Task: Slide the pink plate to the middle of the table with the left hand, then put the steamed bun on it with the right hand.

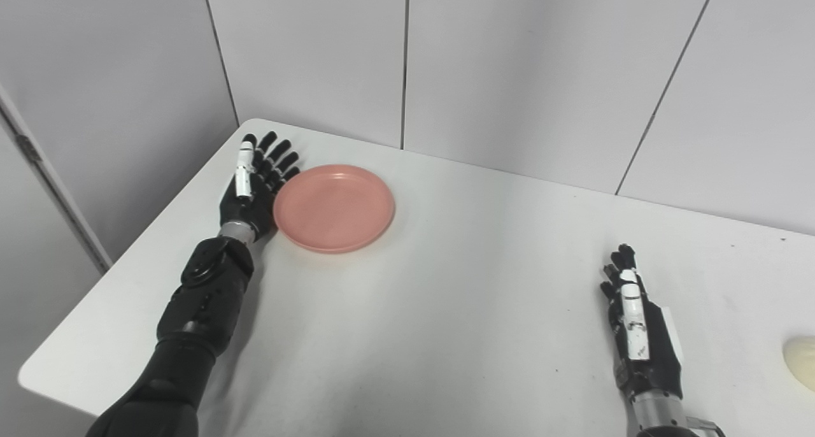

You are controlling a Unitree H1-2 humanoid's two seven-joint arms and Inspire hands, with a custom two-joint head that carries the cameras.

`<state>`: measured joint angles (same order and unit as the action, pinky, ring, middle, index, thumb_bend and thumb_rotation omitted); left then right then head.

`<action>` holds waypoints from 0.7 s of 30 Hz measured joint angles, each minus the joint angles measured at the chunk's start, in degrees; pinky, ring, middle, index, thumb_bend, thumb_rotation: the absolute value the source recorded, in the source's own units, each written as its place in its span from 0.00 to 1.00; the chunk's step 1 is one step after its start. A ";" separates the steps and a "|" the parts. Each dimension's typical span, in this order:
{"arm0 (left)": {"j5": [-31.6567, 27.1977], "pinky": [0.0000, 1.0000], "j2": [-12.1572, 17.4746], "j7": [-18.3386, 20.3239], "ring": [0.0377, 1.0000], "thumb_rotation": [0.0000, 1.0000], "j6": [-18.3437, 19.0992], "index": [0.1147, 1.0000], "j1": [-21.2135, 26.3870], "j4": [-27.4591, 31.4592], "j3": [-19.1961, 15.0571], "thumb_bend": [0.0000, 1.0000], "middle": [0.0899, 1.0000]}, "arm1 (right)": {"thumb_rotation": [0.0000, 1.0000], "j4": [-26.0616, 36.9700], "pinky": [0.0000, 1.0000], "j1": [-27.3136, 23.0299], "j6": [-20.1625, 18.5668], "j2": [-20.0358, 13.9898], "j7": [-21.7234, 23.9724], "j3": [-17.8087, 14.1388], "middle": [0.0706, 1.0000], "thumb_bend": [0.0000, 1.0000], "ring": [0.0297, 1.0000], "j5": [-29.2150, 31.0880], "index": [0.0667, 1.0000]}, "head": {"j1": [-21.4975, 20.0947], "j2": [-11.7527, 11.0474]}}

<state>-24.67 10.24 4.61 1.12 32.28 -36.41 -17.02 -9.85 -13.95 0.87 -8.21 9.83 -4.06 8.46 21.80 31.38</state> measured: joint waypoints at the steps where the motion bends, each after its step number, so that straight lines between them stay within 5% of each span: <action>1: 0.01 0.91 -0.19 0.38 0.89 1.00 0.49 0.89 -0.01 0.28 0.40 0.46 0.90 | 1.00 -0.01 1.00 0.00 0.00 0.00 0.00 0.00 1.00 0.16 1.00 0.00 1.00 | 0.00 0.00; 21: 3.96 0.92 -6.92 2.80 0.90 1.00 5.12 0.89 -1.43 6.46 10.47 0.46 0.90 | 1.00 0.24 0.99 0.57 0.01 0.80 -1.54 0.01 0.97 0.17 0.97 -1.40 0.98 | -4.92 0.79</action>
<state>-20.71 3.32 7.42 6.24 30.85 -29.95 -6.55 -9.61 -13.38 0.88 -7.41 8.29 -4.05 7.06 16.88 32.17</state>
